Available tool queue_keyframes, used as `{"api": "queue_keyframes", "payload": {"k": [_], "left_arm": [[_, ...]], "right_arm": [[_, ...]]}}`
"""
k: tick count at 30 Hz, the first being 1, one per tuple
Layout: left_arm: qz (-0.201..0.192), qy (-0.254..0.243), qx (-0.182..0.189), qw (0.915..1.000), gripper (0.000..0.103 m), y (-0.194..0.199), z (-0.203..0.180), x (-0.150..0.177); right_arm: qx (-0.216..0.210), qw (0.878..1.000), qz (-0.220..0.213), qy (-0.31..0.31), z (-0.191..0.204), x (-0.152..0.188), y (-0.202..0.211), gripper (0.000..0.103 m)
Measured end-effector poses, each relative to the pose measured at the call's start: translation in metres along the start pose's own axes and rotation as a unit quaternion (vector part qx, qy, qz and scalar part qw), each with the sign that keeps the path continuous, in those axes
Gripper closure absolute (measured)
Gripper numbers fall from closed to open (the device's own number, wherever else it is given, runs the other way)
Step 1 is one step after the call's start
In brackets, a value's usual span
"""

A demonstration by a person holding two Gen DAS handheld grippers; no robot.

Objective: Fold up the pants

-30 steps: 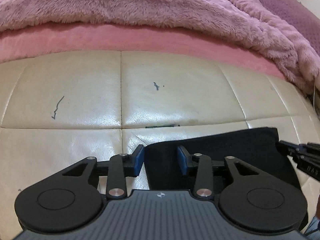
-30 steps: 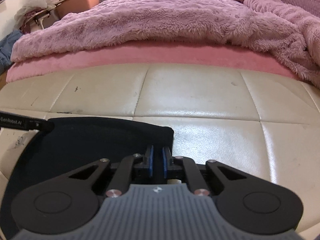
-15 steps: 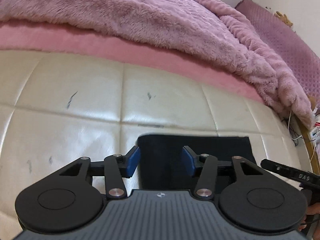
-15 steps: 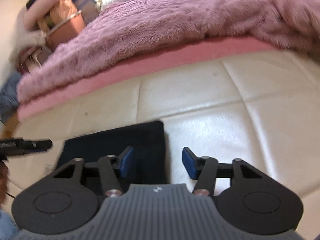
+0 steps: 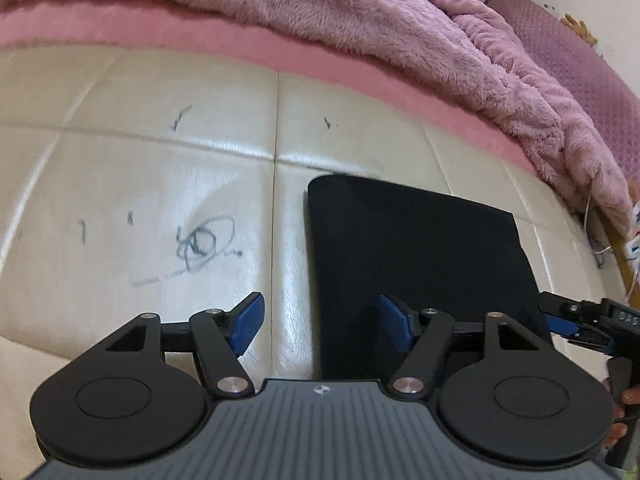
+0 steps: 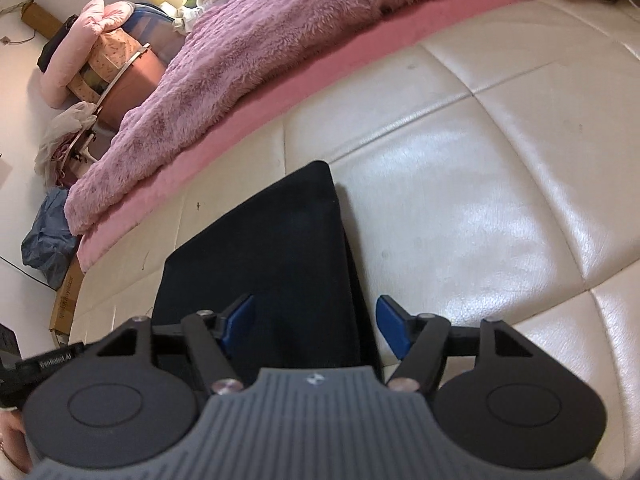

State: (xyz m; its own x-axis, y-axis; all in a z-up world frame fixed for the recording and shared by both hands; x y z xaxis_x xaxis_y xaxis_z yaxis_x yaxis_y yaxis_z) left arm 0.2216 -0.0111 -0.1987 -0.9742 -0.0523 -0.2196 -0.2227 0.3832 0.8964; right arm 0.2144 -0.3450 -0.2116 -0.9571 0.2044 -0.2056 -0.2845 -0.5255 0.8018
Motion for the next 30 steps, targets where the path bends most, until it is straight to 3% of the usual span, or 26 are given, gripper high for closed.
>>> {"api": "queue_keyframes", "payload": {"k": [7, 12, 18, 21, 23, 26, 30], "left_arm": [[0.005, 0.035, 0.076, 0.9965, 0.027, -0.014, 0.007, 0.003], [0.001, 0.055, 0.121, 0.9911, 0.027, -0.017, 0.011, -0.003], [-0.001, 0.056, 0.146, 0.9876, 0.034, -0.026, 0.008, -0.01], [0.002, 0.06, 0.159, 0.9854, 0.037, -0.028, 0.007, -0.012], [0.013, 0.055, 0.172, 0.9835, 0.05, -0.03, 0.001, -0.011], [0.018, 0.053, 0.167, 0.9843, 0.055, -0.034, -0.004, -0.01], [0.025, 0.074, 0.172, 0.982, 0.072, -0.035, 0.004, -0.01]], "right_arm": [[-0.019, 1.0, 0.016, -0.012, -0.01, -0.006, -0.013, 0.044], [-0.064, 0.997, 0.018, -0.033, -0.017, -0.011, -0.02, 0.044], [-0.106, 0.993, 0.028, -0.036, -0.019, -0.02, -0.029, 0.045], [-0.118, 0.992, 0.032, -0.04, -0.021, -0.022, -0.032, 0.053], [-0.127, 0.99, 0.036, -0.041, -0.022, -0.023, -0.034, 0.057], [-0.144, 0.988, 0.042, -0.045, -0.02, -0.024, -0.038, 0.062], [-0.153, 0.986, 0.046, -0.051, -0.022, -0.022, -0.04, 0.074]]}}
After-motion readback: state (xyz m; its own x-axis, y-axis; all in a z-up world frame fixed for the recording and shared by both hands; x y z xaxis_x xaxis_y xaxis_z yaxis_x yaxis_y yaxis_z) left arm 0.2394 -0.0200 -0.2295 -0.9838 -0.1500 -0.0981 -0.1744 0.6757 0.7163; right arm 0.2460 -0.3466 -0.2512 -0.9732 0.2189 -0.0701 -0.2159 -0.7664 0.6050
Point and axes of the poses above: each gripper's, at about its wrist camera, not at the fingertips, and y roughly against the way its jaws point, z to its left, x to its underside, the point moved 10 cm from there along -y, roughly the way its jaws point, and after that the axes turned 15 degrees about z, right-handed, at the moved point
